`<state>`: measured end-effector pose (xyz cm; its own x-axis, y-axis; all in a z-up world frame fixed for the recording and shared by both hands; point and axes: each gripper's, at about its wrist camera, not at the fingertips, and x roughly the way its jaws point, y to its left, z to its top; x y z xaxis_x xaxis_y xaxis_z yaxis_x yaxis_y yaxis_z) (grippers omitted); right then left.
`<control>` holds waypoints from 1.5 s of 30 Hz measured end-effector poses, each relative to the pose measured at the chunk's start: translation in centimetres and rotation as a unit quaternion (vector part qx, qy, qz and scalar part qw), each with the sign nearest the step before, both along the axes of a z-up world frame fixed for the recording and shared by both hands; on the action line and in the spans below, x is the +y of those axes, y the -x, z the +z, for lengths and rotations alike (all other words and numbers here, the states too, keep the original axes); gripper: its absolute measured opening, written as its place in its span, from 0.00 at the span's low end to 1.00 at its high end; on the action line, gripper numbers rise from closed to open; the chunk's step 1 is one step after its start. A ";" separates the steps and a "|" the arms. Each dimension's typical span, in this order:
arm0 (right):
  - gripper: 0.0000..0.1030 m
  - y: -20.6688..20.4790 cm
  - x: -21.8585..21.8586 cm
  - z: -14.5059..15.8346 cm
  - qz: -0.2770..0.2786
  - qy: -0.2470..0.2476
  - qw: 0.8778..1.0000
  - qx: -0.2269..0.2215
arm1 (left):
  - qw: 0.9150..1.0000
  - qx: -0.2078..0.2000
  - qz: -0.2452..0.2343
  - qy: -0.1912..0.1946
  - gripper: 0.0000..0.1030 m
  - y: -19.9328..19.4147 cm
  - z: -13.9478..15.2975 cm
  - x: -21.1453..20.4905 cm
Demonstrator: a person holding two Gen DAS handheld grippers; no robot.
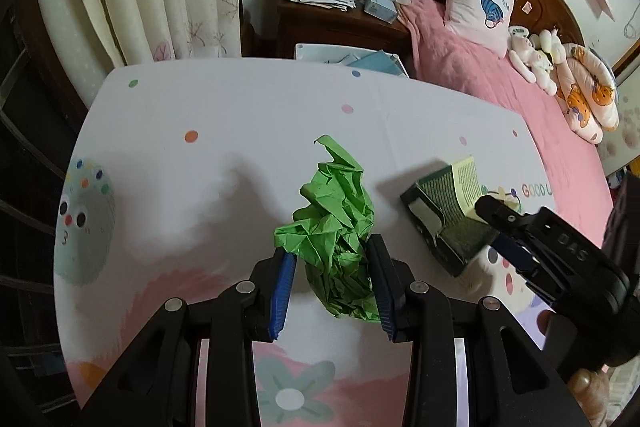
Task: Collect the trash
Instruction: 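Grasp the green paper with the left tool while the right tool grasps the cigarette pack, then carry the green paper and cigarette pack down over the bin with both tools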
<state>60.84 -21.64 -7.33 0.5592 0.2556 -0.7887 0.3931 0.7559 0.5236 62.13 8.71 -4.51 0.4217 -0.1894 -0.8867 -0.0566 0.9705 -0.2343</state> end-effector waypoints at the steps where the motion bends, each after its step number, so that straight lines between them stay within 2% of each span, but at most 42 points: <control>1: 0.53 -0.2 0.0 -0.4 -0.002 -0.006 1.000 0.003 | 1.000 -0.001 0.000 0.001 0.35 -0.1 0.1 0.2; 2: 0.50 -0.2 -0.1 -0.5 -0.003 -0.008 1.000 0.005 | 1.000 -0.002 0.001 0.001 0.35 -0.1 0.2 0.3; 3: 0.37 -0.3 0.0 -0.7 -0.001 -0.009 1.000 0.008 | 1.000 -0.003 0.000 0.000 0.35 -0.2 0.3 0.2; 5: 0.26 -0.2 0.1 -0.9 0.005 -0.015 1.000 0.009 | 1.000 -0.009 -0.002 -0.004 0.35 -0.1 0.4 -0.3; 8: 0.22 1.0 0.2 -0.3 0.011 -0.012 1.000 -0.006 | 1.000 -0.020 -0.009 -0.012 0.35 0.5 0.9 -0.8; 11: 0.21 3.2 0.2 1.0 0.029 -0.002 0.999 -0.016 | 0.999 -0.029 -0.020 -0.021 0.35 2.1 1.7 -1.6; 16: 0.21 8.3 0.4 4.2 0.063 0.030 0.997 -0.043 | 0.996 -0.056 -0.051 -0.043 0.35 6.7 3.3 -3.4; 22: 0.21 17.8 0.4 7.6 0.114 0.089 0.986 -0.079 | 0.993 -0.083 -0.071 -0.050 0.35 16.2 5.8 -6.2; 31: 0.21 35.6 -2.0 9.9 0.174 0.108 0.972 -0.113 | 0.989 -0.104 -0.085 -0.065 0.35 33.9 7.3 -11.8; 34: 0.21 41.8 -2.9 9.7 0.196 0.110 0.968 -0.112 | 0.990 -0.099 -0.082 -0.063 0.35 40.0 6.9 -13.4; 39: 0.21 49.9 -4.0 8.7 0.224 0.115 0.962 -0.102 | 0.992 -0.088 -0.083 -0.049 0.35 49.3 5.6 -15.4; 45: 0.21 57.2 -4.5 5.7 0.252 0.109 0.960 -0.061 | 0.994 -0.056 -0.090 -0.041 0.35 57.0 3.1 -16.5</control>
<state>3.63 -26.10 -1.67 0.4990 0.3536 -0.7912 -0.1055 0.9310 0.3495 5.17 -7.77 -1.43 0.4842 -0.1994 -0.8519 0.1409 0.9787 -0.1490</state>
